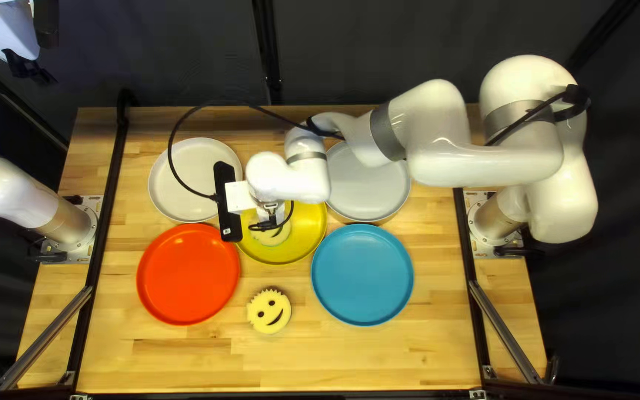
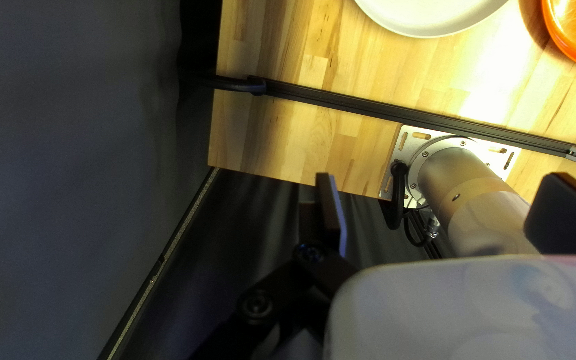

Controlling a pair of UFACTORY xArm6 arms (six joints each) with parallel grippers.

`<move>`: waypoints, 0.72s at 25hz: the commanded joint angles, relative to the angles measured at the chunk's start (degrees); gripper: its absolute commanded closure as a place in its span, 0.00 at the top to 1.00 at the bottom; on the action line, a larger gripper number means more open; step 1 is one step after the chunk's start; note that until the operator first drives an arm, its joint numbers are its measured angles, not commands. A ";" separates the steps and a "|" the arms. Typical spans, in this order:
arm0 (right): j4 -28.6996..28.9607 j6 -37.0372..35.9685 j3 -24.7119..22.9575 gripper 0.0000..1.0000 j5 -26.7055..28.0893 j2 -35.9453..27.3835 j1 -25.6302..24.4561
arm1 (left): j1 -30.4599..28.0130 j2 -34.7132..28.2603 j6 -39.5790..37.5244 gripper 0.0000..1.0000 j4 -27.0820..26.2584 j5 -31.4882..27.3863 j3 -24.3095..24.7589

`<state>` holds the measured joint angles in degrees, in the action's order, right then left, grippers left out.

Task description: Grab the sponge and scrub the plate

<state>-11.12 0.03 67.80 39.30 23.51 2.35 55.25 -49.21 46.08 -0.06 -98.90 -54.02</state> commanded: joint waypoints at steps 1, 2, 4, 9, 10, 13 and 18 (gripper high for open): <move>0.01 -0.55 -0.84 0.00 -0.53 -0.43 -1.21 | 0.00 0.00 0.00 1.00 0.00 0.00 0.00; 0.12 -1.08 -0.90 0.00 -0.65 -0.38 -1.85 | 0.00 0.00 0.00 1.00 0.00 0.00 0.00; 0.62 -2.94 -0.85 0.00 -1.00 0.04 -4.13 | 0.00 0.00 0.00 1.00 0.00 0.00 0.00; 1.86 -6.30 0.31 0.00 -0.63 1.09 -8.04 | 0.00 0.00 0.00 1.00 0.00 0.00 0.00; 2.21 -6.91 0.25 0.00 -0.65 0.96 -8.59 | 0.00 0.00 0.00 1.00 0.00 0.00 0.00; 2.81 -7.62 0.58 0.00 1.14 -0.89 -9.96 | 0.00 0.00 0.00 1.00 0.00 0.00 0.00; 3.14 -9.89 4.11 0.00 4.70 -0.91 -13.65 | 0.00 0.00 0.00 1.00 0.00 0.00 0.00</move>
<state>-8.31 -8.60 70.35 42.51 22.42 -9.68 55.25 -49.21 46.08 -0.06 -98.90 -54.02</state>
